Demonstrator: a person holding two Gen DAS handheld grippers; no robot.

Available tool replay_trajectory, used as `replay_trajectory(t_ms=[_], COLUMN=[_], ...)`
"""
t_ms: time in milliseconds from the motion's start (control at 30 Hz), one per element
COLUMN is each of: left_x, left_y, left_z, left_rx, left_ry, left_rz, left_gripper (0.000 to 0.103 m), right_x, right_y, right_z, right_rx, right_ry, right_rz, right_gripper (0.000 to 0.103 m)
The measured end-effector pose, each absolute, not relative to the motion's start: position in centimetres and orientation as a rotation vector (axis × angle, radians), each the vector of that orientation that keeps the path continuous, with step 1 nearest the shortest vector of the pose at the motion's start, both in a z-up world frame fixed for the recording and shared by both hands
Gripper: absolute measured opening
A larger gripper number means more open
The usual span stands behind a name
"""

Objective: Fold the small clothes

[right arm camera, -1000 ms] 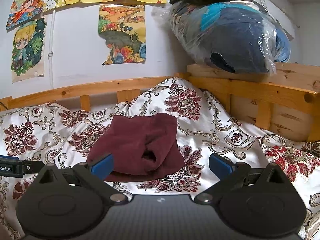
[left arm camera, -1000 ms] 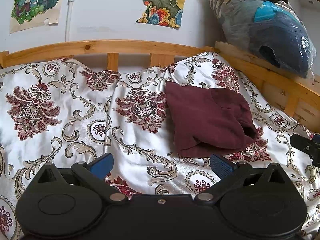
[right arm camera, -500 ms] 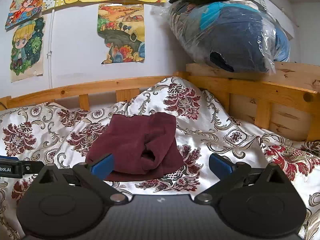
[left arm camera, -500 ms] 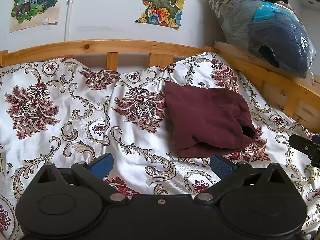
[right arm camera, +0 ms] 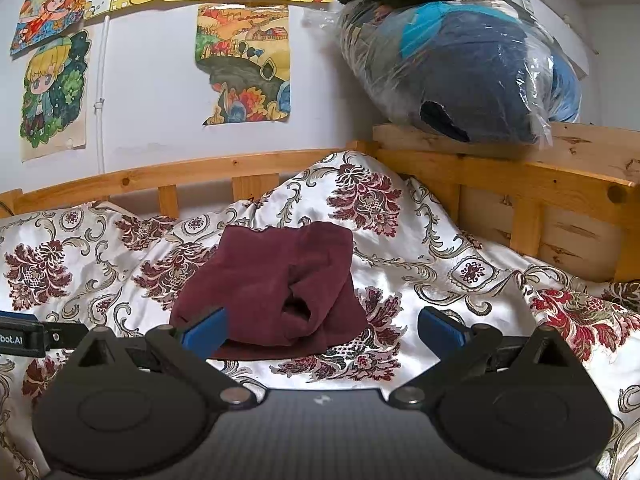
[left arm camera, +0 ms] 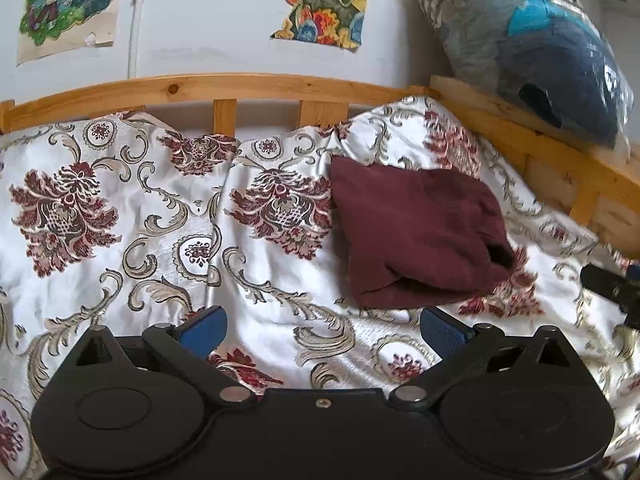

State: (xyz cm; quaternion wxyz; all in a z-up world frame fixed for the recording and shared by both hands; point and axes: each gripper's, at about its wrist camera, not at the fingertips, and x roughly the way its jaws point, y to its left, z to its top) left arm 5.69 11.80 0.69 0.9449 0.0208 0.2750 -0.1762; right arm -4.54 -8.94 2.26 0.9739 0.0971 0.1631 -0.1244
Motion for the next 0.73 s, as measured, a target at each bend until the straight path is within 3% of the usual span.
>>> replay_trajectory(t_ms=[733], left_x=[5.9], left_y=[11.52], left_z=[0.43], left_rx=[0.075], left_ry=[0.591], left_rz=[-0.348], left_gripper=[0.102], right_x=[-4.13], right_y=[-8.81], right_z=[2.16], right_rx=[0.187], right_ry=[0.35], right_rz=[-0.25], right_gripper=[0.103])
